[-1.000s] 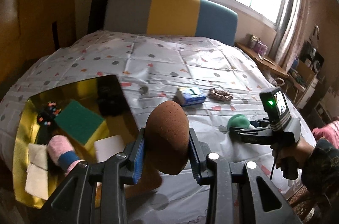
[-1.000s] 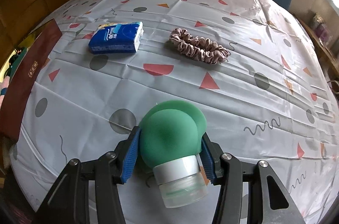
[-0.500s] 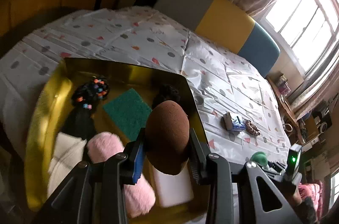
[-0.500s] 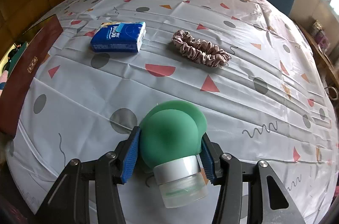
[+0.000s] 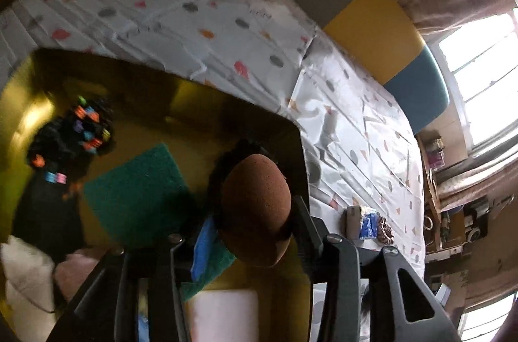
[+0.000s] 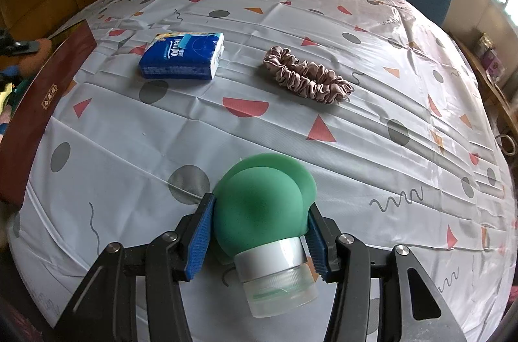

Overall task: Organize soft objects
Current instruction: 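Carry the brown egg sponge into the tray and release it with the left tool, then carry the green round sponge over the tray and release it with the right tool, then move both tools to the bed and grasp the blue tissue pack with the left tool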

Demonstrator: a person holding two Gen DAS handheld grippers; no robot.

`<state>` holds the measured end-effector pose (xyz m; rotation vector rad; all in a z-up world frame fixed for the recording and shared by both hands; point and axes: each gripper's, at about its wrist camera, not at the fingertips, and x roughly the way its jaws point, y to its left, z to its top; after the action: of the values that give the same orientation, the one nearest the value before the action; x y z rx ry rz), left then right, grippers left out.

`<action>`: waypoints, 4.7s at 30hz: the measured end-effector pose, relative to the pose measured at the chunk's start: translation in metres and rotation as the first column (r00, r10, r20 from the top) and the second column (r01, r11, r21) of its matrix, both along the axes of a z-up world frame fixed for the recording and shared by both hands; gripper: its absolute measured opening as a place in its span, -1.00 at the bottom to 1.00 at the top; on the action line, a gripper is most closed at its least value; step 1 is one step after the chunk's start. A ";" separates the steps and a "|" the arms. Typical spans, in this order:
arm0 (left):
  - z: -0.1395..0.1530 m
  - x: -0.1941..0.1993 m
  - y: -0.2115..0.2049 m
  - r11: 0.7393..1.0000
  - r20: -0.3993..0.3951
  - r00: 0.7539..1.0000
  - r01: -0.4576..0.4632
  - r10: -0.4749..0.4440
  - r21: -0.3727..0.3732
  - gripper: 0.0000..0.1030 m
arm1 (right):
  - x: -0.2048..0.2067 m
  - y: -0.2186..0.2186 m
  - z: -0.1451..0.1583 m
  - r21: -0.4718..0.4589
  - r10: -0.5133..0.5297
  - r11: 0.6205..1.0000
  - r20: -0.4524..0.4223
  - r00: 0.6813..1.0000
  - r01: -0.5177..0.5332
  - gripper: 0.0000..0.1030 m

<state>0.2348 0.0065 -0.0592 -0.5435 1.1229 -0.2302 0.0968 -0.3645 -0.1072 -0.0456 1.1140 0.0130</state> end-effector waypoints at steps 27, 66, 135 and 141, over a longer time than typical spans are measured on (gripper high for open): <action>0.064 -0.138 0.022 0.919 0.271 0.957 -0.016 -0.100 0.395 0.07 | -0.001 0.001 0.000 -0.018 0.017 1.000 0.006 1.000 -0.017 -0.01; 0.058 -0.176 0.058 0.893 0.305 0.950 -0.075 -0.072 0.445 0.07 | -0.011 0.019 0.026 0.065 -0.180 0.982 0.039 0.983 0.178 -0.04; 0.072 -0.174 0.034 0.858 0.316 0.940 -0.052 -0.131 0.511 0.07 | 0.023 0.142 0.094 0.268 0.047 0.958 0.224 0.973 -0.107 0.52; 0.073 -0.173 0.011 0.847 0.311 0.932 -0.005 -0.189 0.531 0.07 | 0.016 0.087 0.088 0.258 -0.054 0.966 0.214 0.975 -0.003 0.52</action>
<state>0.0618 0.0180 0.0141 0.0490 0.8087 -0.0890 0.1129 -0.2770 -0.0188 0.1959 0.8835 0.1262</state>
